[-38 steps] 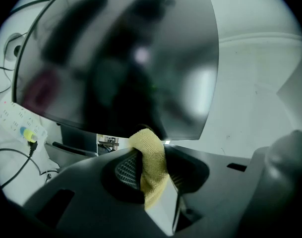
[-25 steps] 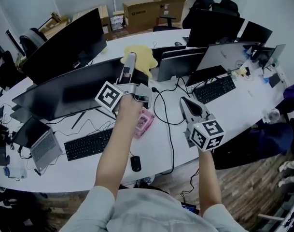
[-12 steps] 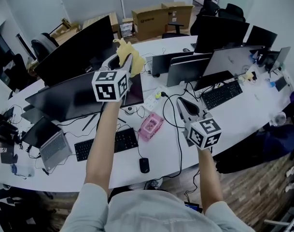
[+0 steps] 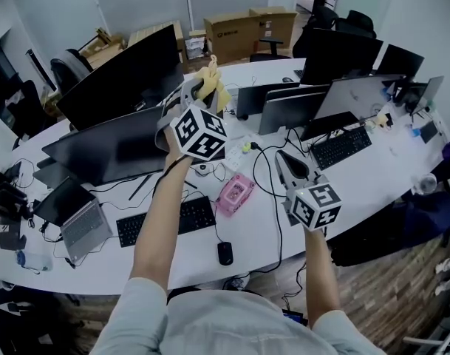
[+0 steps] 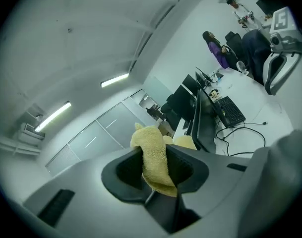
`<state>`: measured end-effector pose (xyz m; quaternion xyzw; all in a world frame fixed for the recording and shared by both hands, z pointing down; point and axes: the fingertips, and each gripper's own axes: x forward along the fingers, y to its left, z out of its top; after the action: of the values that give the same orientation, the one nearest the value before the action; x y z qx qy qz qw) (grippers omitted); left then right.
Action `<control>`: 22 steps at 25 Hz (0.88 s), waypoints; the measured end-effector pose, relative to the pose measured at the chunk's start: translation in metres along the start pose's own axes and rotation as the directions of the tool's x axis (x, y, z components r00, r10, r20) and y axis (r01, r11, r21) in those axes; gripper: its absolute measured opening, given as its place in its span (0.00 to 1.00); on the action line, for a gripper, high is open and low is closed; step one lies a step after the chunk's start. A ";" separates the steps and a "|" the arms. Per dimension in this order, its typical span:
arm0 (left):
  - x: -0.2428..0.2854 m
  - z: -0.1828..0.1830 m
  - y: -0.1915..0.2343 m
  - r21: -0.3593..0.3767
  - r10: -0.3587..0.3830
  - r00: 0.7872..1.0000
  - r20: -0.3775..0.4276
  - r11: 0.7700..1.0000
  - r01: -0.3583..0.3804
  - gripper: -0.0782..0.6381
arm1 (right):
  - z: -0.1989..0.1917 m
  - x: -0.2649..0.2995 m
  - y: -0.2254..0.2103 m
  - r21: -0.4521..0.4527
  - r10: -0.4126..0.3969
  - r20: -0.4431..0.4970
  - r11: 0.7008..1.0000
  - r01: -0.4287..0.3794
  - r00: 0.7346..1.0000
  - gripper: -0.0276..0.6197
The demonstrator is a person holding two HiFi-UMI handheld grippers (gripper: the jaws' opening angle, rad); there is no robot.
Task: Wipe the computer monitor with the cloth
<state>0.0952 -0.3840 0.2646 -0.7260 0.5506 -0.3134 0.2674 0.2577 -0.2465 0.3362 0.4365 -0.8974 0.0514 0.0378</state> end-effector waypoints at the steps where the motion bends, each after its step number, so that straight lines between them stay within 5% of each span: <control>1: -0.001 -0.002 0.002 0.000 -0.004 1.000 -0.001 1.000 0.004 0.29 | 0.001 0.001 0.002 -0.002 -0.003 0.000 1.000 0.003 1.000 0.08; 22: -0.042 -0.079 0.056 -0.041 -0.129 0.992 0.006 0.991 0.129 0.29 | 0.025 0.073 0.098 -0.068 -0.004 0.010 0.998 0.005 1.000 0.08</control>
<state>-0.0078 -0.3605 0.2689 -0.7659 0.5083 -0.3176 0.2325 0.1349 -0.2466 0.3140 0.4373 -0.8978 0.0186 0.0486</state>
